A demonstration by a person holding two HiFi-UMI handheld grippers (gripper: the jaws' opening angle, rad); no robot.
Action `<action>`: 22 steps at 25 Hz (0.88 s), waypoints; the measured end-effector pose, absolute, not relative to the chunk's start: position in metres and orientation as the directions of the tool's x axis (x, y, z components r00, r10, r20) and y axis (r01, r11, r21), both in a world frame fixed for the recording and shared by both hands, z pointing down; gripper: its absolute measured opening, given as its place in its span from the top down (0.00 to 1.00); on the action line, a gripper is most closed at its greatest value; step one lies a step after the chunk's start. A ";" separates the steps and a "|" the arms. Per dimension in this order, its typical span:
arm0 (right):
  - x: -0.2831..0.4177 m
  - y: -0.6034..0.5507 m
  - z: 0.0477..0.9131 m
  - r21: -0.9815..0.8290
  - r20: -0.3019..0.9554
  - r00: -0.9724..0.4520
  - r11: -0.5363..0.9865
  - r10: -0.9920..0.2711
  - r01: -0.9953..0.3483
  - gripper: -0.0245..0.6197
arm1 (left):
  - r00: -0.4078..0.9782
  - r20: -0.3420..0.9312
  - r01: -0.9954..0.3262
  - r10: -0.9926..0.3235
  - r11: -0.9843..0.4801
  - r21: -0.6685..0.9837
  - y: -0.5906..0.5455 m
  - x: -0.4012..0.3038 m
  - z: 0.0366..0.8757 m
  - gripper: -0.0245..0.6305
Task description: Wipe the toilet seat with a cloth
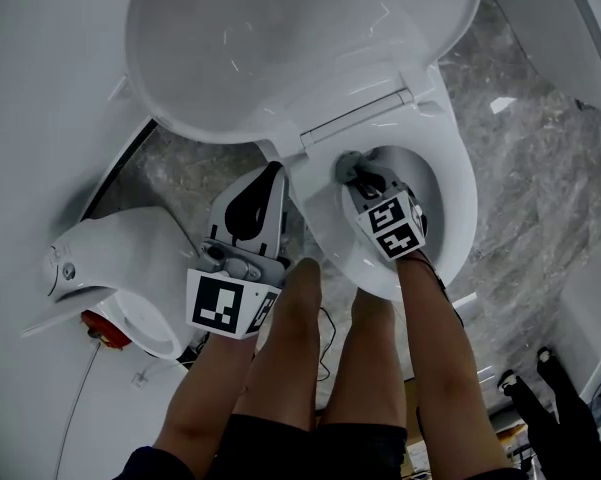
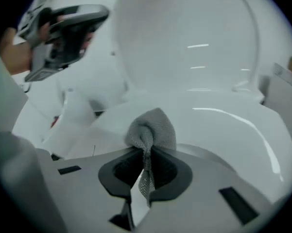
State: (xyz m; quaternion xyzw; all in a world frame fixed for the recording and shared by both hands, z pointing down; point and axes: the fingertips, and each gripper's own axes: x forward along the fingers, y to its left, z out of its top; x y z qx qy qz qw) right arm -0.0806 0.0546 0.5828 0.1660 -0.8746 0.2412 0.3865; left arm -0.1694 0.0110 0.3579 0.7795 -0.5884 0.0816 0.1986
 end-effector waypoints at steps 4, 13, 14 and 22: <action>-0.017 -0.016 0.585 -0.169 0.800 -0.489 0.651 -0.348 -0.740 0.88 | 0.297 0.360 -0.949 -0.885 -0.232 0.213 0.013 -0.167 0.355 0.94; 0.116 0.040 0.571 -0.043 0.942 -0.224 0.573 -0.249 -0.818 0.88 | 0.322 0.355 -0.942 -0.878 -0.258 0.217 0.009 -0.159 0.350 0.94; 0.124 0.058 0.570 -0.041 0.957 -0.206 0.607 -0.204 -0.793 0.88 | 0.328 0.355 -0.939 -0.875 -0.263 0.220 0.008 -0.157 0.349 0.94; 0.137 0.214 0.584 -0.197 0.980 -0.156 0.671 0.121 -0.715 0.88 | 0.369 0.342 -0.925 -0.864 -0.305 0.227 0.006 -0.136 0.344 0.94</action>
